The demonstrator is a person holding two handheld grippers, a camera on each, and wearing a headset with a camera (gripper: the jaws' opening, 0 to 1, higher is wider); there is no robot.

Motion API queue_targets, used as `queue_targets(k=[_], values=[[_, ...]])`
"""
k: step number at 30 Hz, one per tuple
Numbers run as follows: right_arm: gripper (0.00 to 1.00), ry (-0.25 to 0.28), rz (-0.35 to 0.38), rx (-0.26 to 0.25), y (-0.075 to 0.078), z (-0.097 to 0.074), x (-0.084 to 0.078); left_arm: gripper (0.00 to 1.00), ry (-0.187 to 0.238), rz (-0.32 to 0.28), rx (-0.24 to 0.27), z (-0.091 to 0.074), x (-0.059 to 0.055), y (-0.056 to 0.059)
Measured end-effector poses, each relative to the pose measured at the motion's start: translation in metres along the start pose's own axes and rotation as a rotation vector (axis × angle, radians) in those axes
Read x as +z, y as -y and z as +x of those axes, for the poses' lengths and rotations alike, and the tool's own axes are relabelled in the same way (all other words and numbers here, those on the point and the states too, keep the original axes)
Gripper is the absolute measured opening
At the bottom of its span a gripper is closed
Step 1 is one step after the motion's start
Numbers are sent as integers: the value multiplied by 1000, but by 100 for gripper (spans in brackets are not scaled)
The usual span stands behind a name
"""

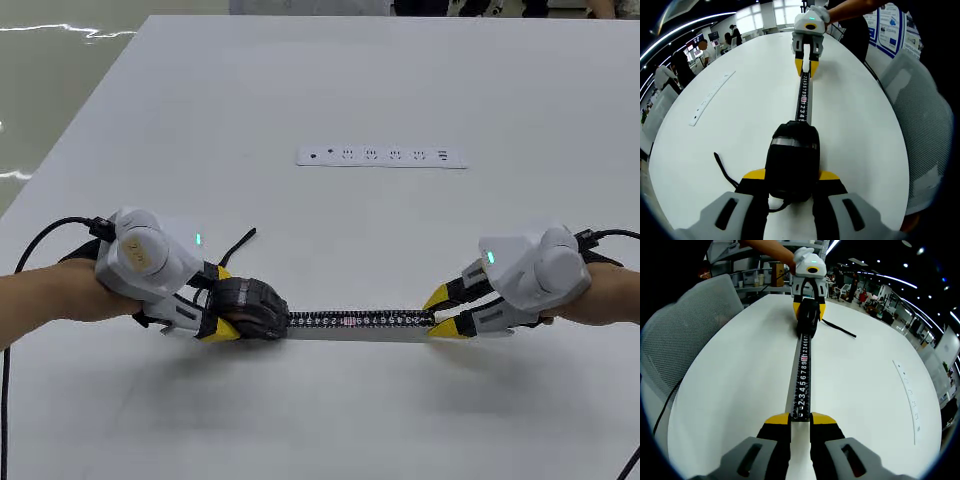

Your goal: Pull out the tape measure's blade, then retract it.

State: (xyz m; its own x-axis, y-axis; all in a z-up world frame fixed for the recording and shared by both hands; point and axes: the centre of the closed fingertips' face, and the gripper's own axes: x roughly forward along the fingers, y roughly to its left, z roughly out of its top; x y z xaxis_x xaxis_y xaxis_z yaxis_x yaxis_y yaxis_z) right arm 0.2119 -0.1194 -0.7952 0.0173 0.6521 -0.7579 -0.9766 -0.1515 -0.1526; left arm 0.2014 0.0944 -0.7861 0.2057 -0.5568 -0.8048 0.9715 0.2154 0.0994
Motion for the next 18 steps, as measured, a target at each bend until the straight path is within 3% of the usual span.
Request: queue_targets(k=[18], values=[[13, -4, 3, -1, 0, -5, -7, 29, -1, -1, 0, 1, 2, 0]])
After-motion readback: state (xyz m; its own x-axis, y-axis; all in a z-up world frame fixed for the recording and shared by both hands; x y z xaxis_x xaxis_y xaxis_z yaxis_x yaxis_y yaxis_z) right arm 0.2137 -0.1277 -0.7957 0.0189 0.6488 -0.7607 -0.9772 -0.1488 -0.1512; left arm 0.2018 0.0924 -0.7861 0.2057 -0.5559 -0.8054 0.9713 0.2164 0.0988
